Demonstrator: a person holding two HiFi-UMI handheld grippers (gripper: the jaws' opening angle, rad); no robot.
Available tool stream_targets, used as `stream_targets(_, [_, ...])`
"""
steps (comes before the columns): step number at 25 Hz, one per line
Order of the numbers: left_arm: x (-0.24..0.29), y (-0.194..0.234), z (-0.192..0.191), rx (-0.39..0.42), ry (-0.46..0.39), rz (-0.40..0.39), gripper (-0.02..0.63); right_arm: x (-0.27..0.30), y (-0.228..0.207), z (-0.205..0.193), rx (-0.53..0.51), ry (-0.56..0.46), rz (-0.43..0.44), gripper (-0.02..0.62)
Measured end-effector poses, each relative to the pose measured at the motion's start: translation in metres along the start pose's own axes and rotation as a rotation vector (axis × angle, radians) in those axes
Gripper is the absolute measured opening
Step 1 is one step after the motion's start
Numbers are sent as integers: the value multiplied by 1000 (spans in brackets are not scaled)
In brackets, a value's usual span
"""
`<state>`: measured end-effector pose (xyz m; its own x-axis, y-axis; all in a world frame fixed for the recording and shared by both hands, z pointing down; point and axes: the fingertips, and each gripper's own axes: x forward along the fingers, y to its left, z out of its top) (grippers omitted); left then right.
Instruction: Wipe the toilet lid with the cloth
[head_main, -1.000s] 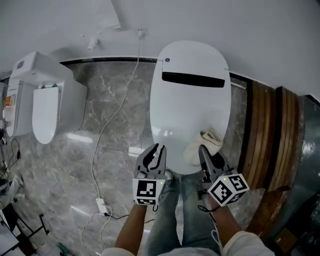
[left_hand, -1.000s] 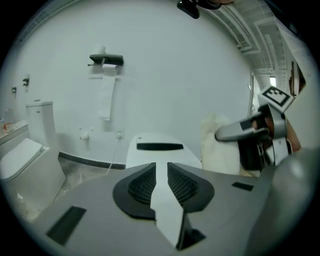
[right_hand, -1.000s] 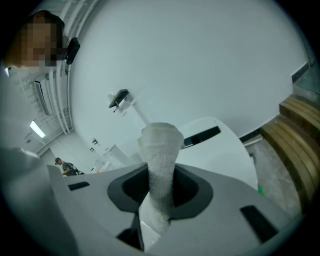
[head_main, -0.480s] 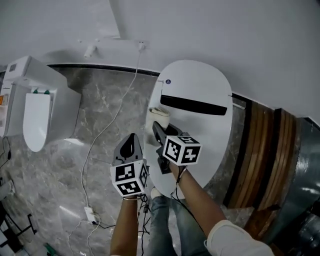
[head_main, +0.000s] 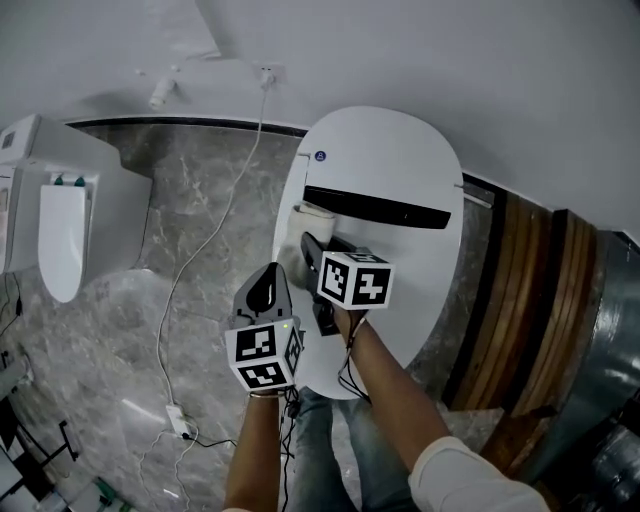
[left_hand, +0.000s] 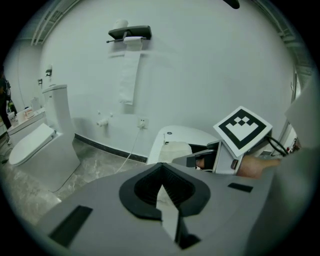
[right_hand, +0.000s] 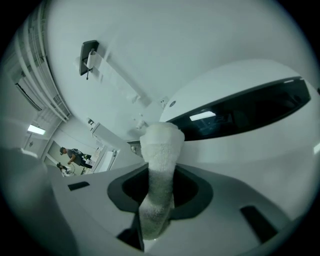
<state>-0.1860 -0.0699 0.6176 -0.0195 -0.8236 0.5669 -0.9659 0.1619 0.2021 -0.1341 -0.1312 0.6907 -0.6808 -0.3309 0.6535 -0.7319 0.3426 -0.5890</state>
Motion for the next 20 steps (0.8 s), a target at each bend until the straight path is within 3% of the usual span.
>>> stream_targets(7, [35, -89, -19, 24, 54, -133, 12, -71, -89, 8, 62, -29, -64, 95])
stream_targets(14, [56, -192, -38, 81, 95, -297, 12, -161, -200, 12, 106, -70, -203, 95])
stream_targets(20, [55, -207, -38, 119, 94, -323, 12, -199, -249, 5, 149, -72, -291, 95])
